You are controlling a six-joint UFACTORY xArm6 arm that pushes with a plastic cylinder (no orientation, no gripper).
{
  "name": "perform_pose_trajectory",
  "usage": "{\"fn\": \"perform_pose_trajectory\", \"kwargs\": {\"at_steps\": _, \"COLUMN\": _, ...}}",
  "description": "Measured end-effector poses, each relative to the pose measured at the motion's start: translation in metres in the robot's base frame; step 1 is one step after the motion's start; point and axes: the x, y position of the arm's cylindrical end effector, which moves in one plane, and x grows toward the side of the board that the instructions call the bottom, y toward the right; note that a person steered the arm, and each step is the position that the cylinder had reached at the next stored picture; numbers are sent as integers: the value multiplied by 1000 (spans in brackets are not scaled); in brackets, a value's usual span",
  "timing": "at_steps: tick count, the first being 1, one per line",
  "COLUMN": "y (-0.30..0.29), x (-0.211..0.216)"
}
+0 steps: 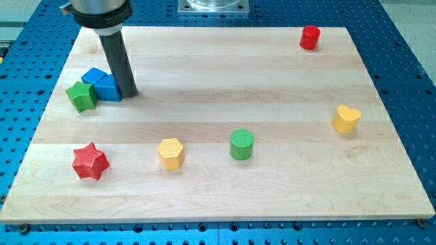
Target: Slide the red circle and yellow heart diagonal to each other
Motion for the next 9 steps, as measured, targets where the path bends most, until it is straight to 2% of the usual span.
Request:
{"fn": "perform_pose_trajectory", "kwargs": {"at_steps": 1, "y": 108, "x": 15}}
{"fn": "perform_pose_trajectory", "kwargs": {"at_steps": 2, "y": 271, "x": 24}}
{"fn": "perform_pose_trajectory", "kwargs": {"at_steps": 3, "y": 399, "x": -21}}
{"fn": "perform_pose_trajectory", "kwargs": {"at_steps": 4, "y": 428, "x": -105}}
{"fn": "perform_pose_trajectory", "kwargs": {"at_steps": 5, "y": 374, "x": -146}}
{"fn": "perform_pose_trajectory", "kwargs": {"at_steps": 6, "y": 243, "x": -142}}
{"fn": "perform_pose_trajectory", "kwargs": {"at_steps": 7, "y": 281, "x": -105}}
{"fn": "perform_pose_trajectory", "kwargs": {"at_steps": 8, "y": 282, "x": -121}}
{"fn": "perform_pose_trajectory", "kwargs": {"at_steps": 9, "y": 305, "x": -87}}
